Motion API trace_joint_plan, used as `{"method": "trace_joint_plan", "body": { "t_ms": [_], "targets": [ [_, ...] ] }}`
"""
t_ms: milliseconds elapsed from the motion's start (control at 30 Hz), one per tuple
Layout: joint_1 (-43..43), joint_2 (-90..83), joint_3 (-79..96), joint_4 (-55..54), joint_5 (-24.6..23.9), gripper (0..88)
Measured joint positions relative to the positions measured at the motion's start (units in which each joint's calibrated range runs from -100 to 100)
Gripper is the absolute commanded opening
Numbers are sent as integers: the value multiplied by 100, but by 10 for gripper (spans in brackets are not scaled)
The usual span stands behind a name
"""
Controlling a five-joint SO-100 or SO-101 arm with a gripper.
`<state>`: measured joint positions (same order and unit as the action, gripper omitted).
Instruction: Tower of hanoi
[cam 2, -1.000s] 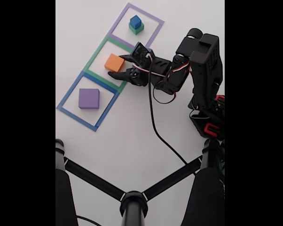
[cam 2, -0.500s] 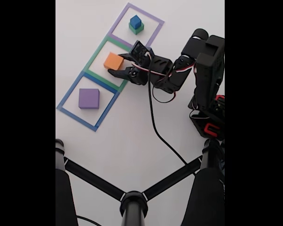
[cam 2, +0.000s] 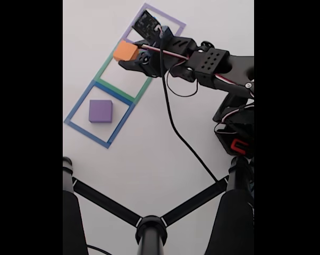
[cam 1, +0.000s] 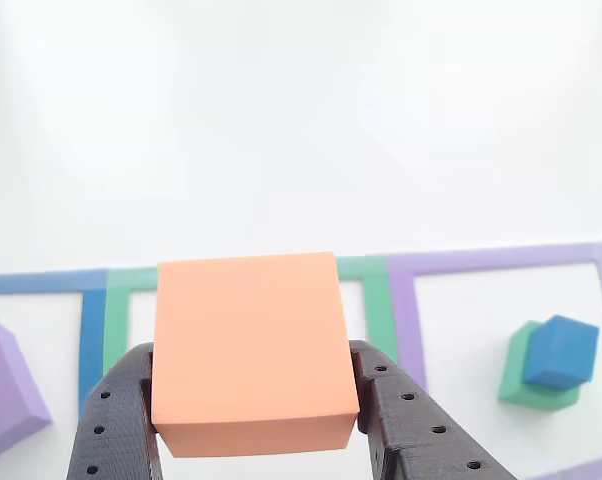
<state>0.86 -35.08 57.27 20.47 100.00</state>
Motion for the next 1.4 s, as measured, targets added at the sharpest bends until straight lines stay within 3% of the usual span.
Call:
{"method": "trace_joint_plan", "body": {
  "t_ms": [267,400,567,1100,1400],
  "targets": [
    [25,-144,-3760,5056,0,109],
    [-229,-152,-5117,6549,0,111],
    [-458,-152,-6232,7648,0,113],
    [-1293,-295,-6031,7761,0,106],
    [-1588,-1022,-2768,5080,0,104]
  ]
}}
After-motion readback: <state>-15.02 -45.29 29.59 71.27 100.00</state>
